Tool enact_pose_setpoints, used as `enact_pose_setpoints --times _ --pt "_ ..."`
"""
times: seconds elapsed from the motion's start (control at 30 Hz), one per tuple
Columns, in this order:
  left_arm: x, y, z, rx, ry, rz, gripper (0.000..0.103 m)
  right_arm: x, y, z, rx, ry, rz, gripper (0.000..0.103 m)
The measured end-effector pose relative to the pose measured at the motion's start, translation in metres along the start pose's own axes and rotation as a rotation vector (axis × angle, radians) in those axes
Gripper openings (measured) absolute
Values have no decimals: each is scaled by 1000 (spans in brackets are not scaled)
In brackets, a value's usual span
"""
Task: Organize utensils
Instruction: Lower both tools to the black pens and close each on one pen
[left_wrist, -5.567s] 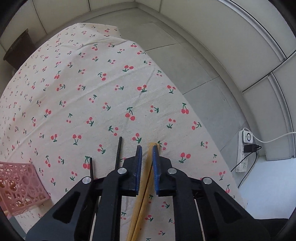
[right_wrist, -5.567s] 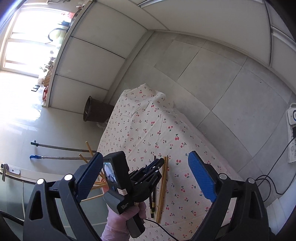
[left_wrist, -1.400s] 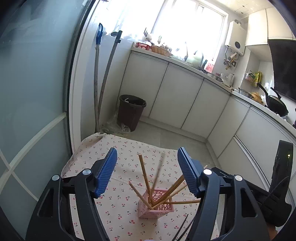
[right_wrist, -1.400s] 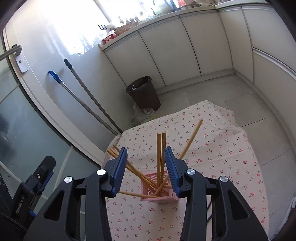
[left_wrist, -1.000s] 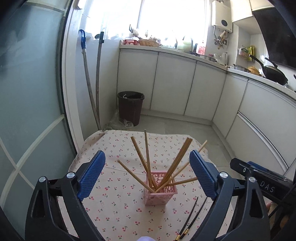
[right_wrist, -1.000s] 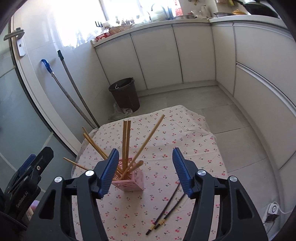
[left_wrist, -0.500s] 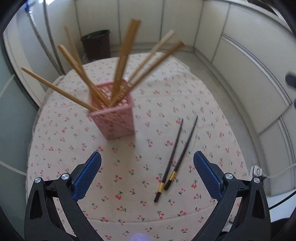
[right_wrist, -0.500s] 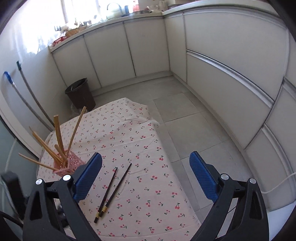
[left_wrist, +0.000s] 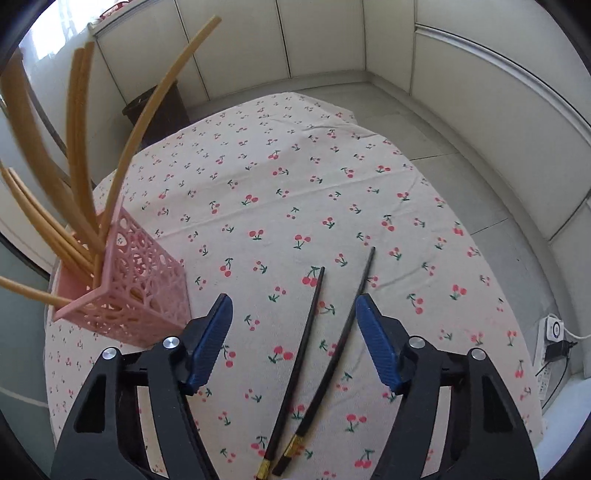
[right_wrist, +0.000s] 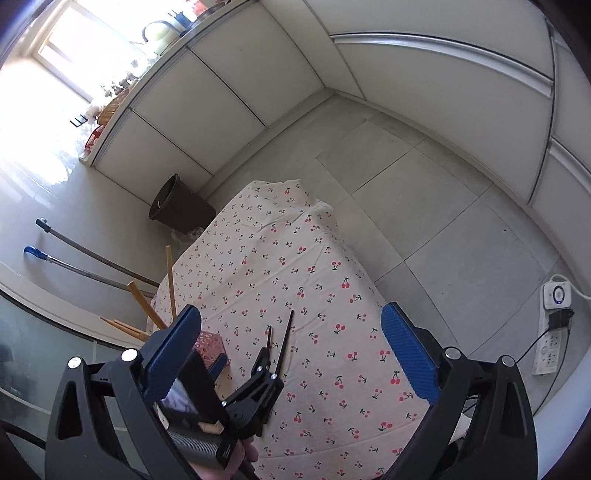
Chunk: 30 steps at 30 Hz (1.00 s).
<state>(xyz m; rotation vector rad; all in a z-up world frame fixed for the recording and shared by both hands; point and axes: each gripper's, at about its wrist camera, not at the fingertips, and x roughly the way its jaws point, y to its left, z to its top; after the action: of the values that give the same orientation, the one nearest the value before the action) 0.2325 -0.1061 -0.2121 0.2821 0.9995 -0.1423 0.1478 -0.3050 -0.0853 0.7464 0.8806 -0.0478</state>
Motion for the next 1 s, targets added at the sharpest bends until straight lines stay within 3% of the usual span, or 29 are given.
enact_pose_setpoints --times 0.1,0.2,0.27,0.33,0.37,0.43,0.57,0.7,0.83,1.0 --pt "20 5 11 -38 48 -29 55 1 -5 4 23 16 12 95" --pt "35 3 17 -31 103 -84 53 6 -13 8 46 41 20 95" --pt "47 1 15 -24 153 -80 46 10 -17 10 64 53 14 95" --pt "48 8 13 -54 154 -111 42 15 -19 10 74 69 14 95" --pt "48 10 14 -56 159 -118 36 18 -20 10 79 78 17 95" --pt "47 14 12 -65 173 -159 8 24 -21 9 94 95 25 95" --pt "39 23 0 -81 175 -210 4 45 -23 5 134 161 46 95" --pt "16 25 -28 -70 155 -199 3 73 -25 -1 151 218 3 95" --pt "-27 31 -51 -32 65 -165 3 112 -19 -9 116 246 -109 95" --pt "-84 56 -61 -61 -54 -164 3 161 3 -23 21 255 -207 95"
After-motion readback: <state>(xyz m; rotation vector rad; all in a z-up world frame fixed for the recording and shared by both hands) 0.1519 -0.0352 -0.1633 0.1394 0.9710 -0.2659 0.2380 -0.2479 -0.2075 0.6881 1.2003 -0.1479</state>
